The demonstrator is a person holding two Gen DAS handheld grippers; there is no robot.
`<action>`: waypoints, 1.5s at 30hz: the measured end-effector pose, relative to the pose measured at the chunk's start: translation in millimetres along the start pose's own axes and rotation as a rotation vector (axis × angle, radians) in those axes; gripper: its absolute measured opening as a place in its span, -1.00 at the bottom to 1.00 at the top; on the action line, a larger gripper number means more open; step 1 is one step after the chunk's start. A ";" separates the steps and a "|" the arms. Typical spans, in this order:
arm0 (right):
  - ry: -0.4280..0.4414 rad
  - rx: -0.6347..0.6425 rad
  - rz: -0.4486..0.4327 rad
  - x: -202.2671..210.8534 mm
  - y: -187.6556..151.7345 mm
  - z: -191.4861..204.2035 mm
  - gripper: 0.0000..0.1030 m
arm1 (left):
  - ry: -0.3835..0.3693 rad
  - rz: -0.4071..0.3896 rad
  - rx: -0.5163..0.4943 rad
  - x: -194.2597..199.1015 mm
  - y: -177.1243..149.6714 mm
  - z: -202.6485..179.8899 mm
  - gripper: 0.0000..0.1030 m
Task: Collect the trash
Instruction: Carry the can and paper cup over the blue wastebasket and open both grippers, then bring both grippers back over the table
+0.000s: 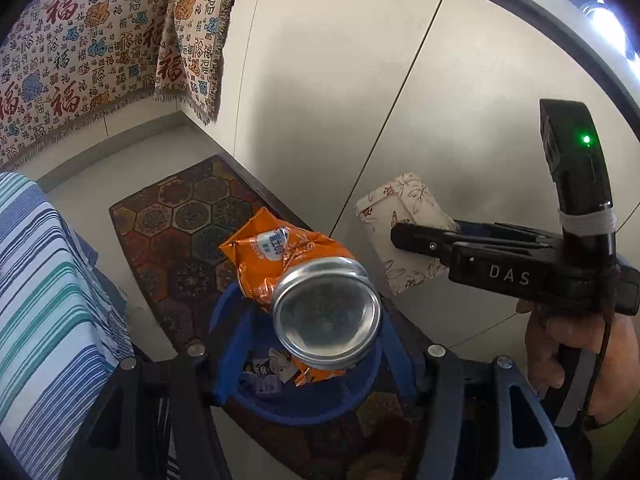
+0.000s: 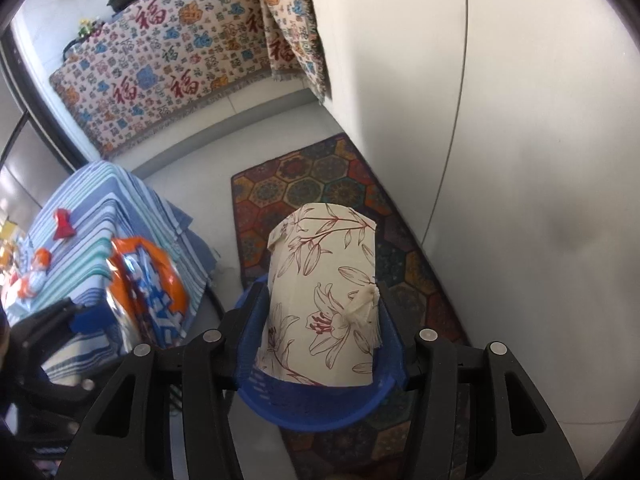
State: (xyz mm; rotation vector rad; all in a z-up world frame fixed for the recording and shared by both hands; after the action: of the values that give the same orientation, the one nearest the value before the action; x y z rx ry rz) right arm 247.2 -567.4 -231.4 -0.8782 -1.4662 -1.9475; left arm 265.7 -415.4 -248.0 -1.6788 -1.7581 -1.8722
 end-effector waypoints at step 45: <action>0.329 0.486 -0.122 48.9 -100.2 318.2 0.92 | 0.460 -0.059 0.188 268.4 -168.5 211.7 0.37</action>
State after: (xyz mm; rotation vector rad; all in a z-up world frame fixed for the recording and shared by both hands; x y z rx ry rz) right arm 196.9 -236.2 -193.3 -0.2466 -1.7058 -1.6067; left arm 177.7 -45.5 -222.4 -1.0373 -1.7312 -1.8549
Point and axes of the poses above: each gripper's, at about its wrist camera, not at the fingertips, and x roughly against the way its jaws point, z to its left, y to its top, the point moved 5 cm from there along -x, roughly the way its jaws point, and after that the axes turned 5 degrees about -z, right-handed, at the moved point
